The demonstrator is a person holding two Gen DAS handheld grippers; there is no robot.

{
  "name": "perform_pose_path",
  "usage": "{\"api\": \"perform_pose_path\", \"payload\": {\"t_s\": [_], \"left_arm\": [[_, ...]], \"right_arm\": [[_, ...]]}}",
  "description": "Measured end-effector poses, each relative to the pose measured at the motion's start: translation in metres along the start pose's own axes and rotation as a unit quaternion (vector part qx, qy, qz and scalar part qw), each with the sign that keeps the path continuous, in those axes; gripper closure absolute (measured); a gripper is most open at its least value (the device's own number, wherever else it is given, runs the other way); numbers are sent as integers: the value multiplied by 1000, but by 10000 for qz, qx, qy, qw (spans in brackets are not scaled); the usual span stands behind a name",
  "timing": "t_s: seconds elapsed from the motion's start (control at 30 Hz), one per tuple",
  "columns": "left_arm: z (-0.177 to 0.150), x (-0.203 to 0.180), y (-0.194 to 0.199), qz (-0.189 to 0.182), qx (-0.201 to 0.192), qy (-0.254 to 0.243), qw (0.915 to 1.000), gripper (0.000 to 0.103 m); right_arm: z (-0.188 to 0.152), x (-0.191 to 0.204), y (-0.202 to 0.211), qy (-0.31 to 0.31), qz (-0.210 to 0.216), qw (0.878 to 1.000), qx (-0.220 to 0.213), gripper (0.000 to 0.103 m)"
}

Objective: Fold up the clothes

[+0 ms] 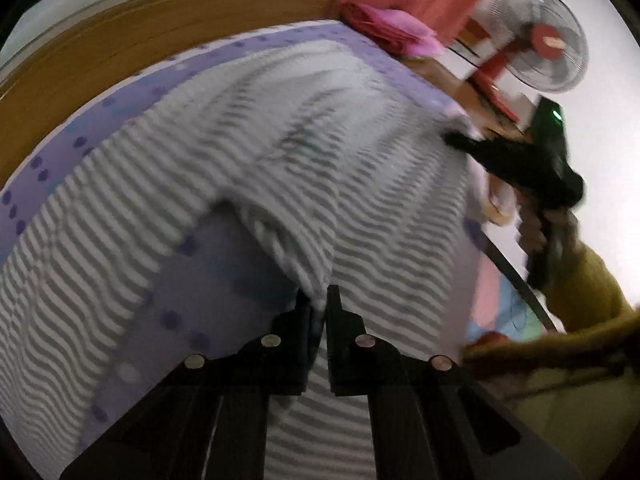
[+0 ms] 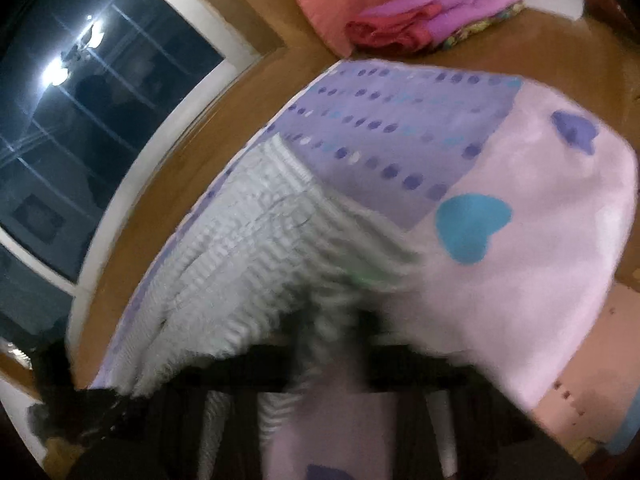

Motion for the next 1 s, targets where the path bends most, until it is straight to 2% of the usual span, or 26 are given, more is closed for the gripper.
{"api": "perform_pose_path", "payload": {"t_s": [0.17, 0.23, 0.33, 0.4, 0.53, 0.63, 0.7, 0.87, 1.0], "left_arm": [[-9, -51, -4, -565, 208, -435, 9972, 97], [-11, -71, -14, -639, 305, -554, 9959, 97], [-10, -86, -31, -701, 418, -485, 9955, 97], [-11, -89, -42, -556, 531, -354, 9964, 97], [-20, -87, -36, -512, 408, 0, 9979, 97], [-27, -85, -32, -480, 313, 265, 9980, 96], [-32, -84, -29, -458, 250, 442, 9977, 96], [-55, -77, -2, -252, 73, 721, 9970, 94], [-46, -58, 25, -11, -265, 709, 9971, 83]], "right_arm": [[0, -10, 43, -74, -37, 9986, -526, 100], [-2, -18, 52, -41, -117, 9983, -577, 100], [-5, -31, 51, 98, -457, 9978, -467, 100], [-6, -41, 37, 101, -612, 9978, -222, 100], [-3, -47, 19, 384, -755, 9963, 136, 98], [3, -43, 23, 892, -900, 9911, 399, 87], [7, -45, 34, 1104, -947, 9882, 472, 69], [29, -45, 78, 1288, -817, 9882, 155, 60], [71, -21, 68, 1404, -366, 9892, 187, 58]]}}
Point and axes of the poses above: each gripper's, at about its wrist camera, not at the fingertips, and y roughly against the way its jaws point, x to its left, z to its top, the point moved 1 cm from there along -y, roughly the way its jaws point, and after that the axes turned 13 degrees about x, right-handed, at the moved point
